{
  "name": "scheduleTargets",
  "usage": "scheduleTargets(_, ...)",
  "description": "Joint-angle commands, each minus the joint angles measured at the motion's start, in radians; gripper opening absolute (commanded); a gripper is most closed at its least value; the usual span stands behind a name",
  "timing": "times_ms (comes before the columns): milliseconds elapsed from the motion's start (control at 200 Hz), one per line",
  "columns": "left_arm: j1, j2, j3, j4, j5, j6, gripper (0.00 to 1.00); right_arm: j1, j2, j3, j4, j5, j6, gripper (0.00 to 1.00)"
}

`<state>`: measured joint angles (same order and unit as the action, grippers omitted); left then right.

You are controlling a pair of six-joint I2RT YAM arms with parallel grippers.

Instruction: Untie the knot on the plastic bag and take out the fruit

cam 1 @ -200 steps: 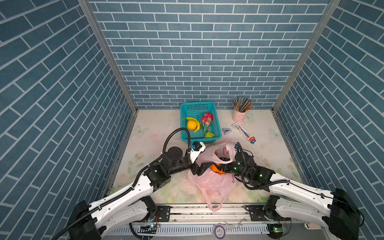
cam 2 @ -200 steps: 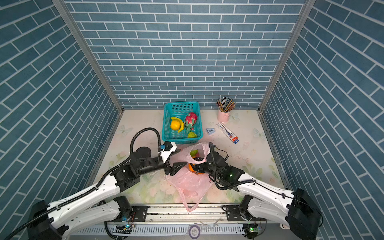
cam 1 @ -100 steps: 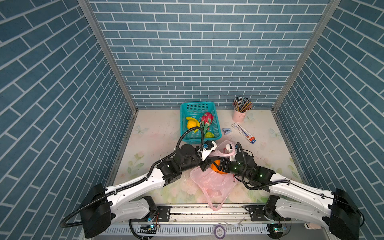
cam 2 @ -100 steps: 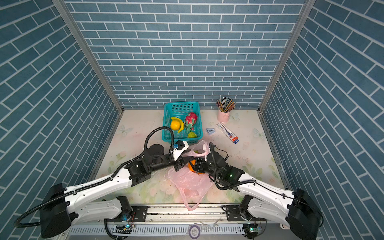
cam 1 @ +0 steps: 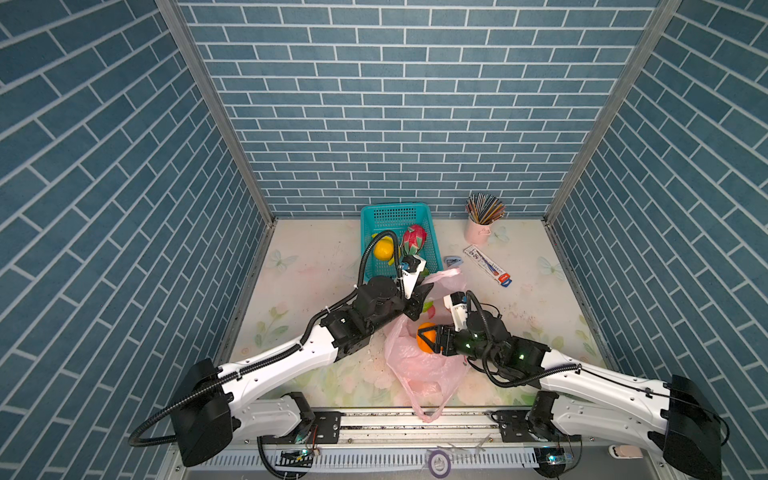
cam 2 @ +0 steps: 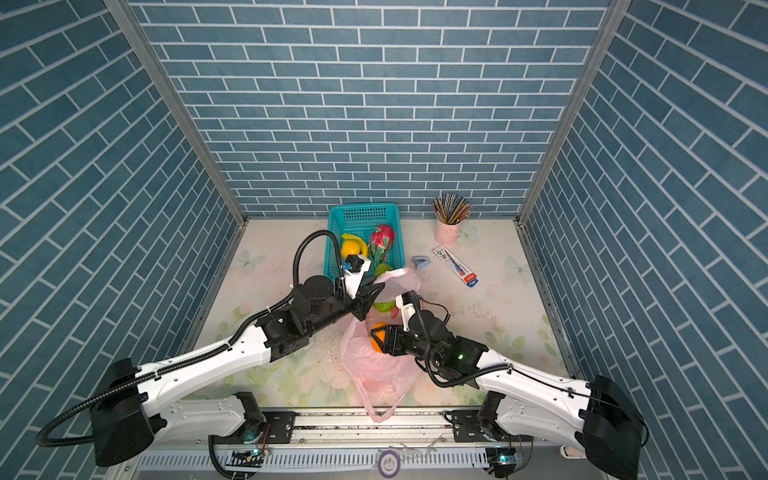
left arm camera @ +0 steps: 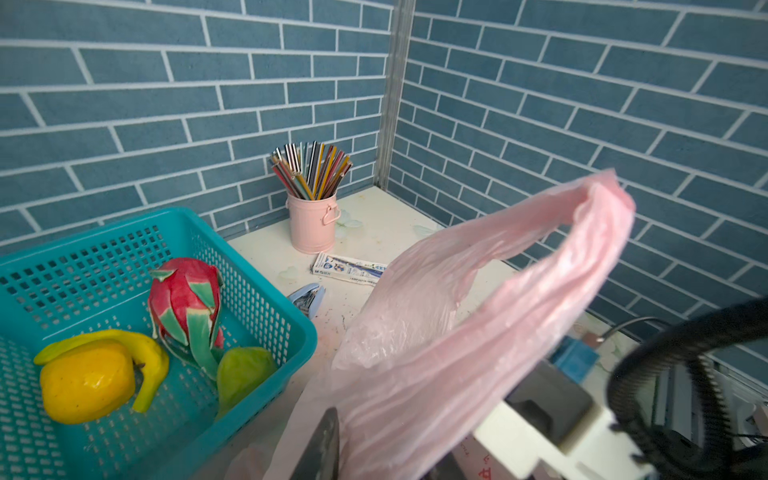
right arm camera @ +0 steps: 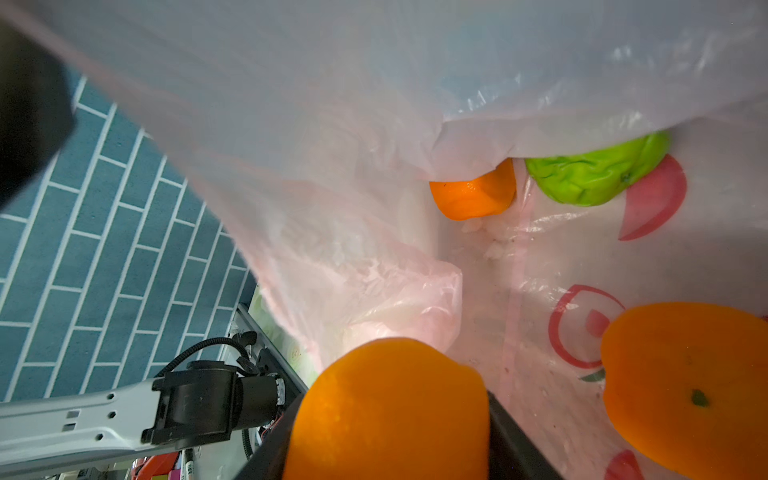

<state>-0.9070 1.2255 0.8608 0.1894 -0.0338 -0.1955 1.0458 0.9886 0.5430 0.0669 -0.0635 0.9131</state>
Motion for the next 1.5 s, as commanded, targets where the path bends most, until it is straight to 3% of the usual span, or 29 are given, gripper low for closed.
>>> scheduleTargets(0,0.031,0.012,0.013,-0.05,-0.044,-0.077,0.31,0.006,-0.065,0.024,-0.007,0.024,-0.05,0.6)
scheduleTargets(340,0.085,0.064,-0.065,-0.045,0.028,-0.148,0.3,0.006,-0.251,0.024,-0.024,0.143,-0.106,0.59)
scheduleTargets(525,0.085,0.142,-0.086,0.001,0.098,-0.198,0.17,0.002,-0.328,0.08,-0.036,0.239,-0.145,0.58)
scheduleTargets(750,0.066,0.269,-0.07,0.041,0.189,-0.231,0.1,-0.032,-0.322,0.189,-0.061,0.308,-0.171,0.57)
scheduleTargets(1045,0.003,0.387,-0.063,0.072,0.173,-0.217,0.1,-0.125,-0.248,0.25,-0.018,0.301,-0.134,0.56)
scheduleTargets(1165,0.0,0.377,-0.073,0.087,0.156,-0.227,0.19,-0.157,-0.211,0.252,0.018,0.288,-0.109,0.56)
scheduleTargets(1365,0.001,0.236,-0.1,0.054,0.074,-0.182,0.6,-0.216,-0.167,0.261,0.047,0.238,-0.086,0.56)
scheduleTargets(1495,0.01,0.107,-0.128,0.03,0.019,-0.147,0.7,-0.252,-0.15,0.274,0.044,0.193,-0.076,0.56)
